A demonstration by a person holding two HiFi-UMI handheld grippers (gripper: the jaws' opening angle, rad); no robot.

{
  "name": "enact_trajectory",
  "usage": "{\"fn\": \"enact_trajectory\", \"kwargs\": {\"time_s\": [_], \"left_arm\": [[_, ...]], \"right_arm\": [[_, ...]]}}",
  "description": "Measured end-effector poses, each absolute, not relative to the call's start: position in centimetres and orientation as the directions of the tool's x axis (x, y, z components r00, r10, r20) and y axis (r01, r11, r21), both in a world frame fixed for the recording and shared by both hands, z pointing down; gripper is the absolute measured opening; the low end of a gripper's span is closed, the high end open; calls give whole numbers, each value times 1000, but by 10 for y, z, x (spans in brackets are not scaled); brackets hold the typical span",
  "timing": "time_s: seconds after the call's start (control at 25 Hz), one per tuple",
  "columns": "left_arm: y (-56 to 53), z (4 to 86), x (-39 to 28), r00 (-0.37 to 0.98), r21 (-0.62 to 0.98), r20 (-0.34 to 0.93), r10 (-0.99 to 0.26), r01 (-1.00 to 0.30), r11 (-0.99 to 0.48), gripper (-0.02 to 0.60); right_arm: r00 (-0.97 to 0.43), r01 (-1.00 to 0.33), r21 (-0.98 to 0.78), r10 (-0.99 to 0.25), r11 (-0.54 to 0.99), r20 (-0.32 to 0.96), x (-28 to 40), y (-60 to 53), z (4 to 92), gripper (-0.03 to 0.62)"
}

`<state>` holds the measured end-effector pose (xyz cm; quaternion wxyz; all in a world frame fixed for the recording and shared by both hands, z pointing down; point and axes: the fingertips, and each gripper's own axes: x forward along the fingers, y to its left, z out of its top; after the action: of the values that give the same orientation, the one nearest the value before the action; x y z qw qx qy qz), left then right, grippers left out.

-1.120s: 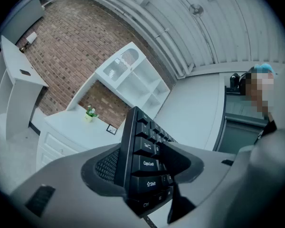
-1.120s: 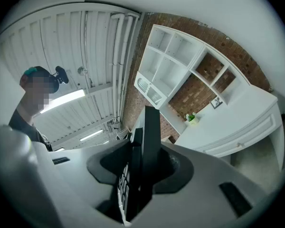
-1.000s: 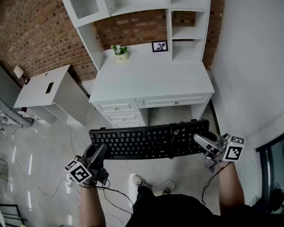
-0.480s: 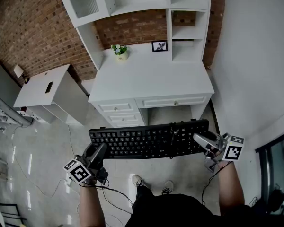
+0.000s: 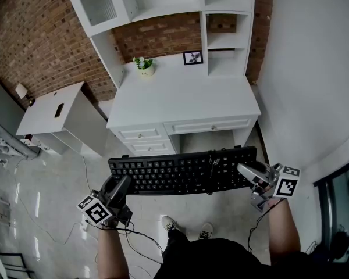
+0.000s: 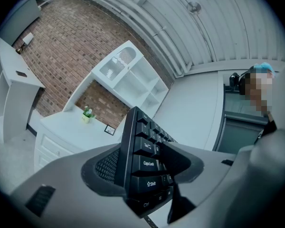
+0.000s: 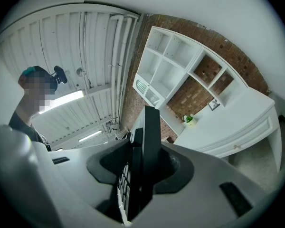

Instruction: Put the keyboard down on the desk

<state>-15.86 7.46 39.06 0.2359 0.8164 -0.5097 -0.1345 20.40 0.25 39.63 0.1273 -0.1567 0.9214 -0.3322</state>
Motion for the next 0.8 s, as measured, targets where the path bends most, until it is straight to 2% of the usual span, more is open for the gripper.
{"fn": "enact_trajectory", "kwargs": {"time_s": [0.8], "left_arm": [[66,380,-148,462,503,-4,-887,-766,-401,272]], "right_arm": [[-901,-217,-639,-404,738,-160,218,3,389,158]]}}
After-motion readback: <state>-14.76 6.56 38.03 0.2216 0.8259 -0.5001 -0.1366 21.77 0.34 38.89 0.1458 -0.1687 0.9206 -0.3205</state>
